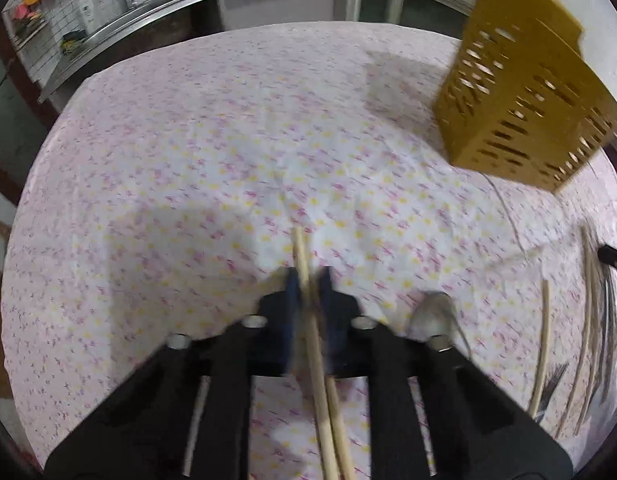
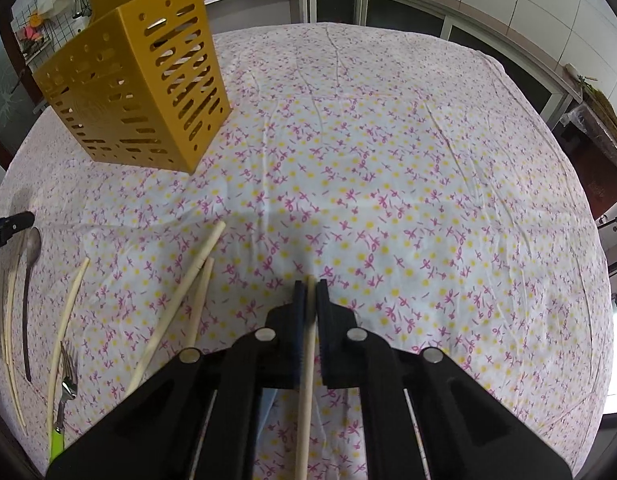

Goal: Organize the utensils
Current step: 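Carry the chopsticks in both grippers up over the yellow caddy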

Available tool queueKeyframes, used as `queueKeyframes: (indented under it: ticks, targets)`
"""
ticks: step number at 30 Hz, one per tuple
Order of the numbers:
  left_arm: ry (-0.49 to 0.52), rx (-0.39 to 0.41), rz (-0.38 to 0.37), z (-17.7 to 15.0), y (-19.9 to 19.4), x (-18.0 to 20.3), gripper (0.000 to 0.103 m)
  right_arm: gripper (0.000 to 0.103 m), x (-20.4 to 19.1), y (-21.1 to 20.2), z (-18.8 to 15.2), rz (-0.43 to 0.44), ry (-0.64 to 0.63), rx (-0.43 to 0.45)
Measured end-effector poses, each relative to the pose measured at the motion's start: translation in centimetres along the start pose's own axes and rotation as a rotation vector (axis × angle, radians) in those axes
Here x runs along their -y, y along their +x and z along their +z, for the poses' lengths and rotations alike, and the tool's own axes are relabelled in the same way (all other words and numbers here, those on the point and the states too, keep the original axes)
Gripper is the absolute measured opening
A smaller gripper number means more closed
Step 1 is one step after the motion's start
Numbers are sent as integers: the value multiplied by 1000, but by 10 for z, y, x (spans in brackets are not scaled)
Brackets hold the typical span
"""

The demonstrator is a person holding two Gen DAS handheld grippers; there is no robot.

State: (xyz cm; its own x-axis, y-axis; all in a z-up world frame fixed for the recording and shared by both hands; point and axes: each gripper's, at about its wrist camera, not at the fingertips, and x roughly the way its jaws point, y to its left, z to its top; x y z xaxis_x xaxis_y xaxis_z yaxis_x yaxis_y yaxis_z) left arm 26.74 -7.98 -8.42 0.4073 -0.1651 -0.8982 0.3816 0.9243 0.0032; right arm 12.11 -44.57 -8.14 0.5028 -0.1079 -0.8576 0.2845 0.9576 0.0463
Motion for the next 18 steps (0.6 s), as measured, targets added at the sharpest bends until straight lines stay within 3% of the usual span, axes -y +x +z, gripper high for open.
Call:
queueKeyframes:
  ticks: [4, 11, 18]
  targets:
    - [46, 0, -7, -13, -4, 19, 4, 6, -2, 0, -1, -2, -2, -1]
    - [-3, -12, -28, -2, -1, 8, 5, 6, -2, -3, -1, 17, 8, -1]
    - [-19, 53, -22, 16, -18, 6, 4, 6, 0, -35, 4, 37, 12, 81]
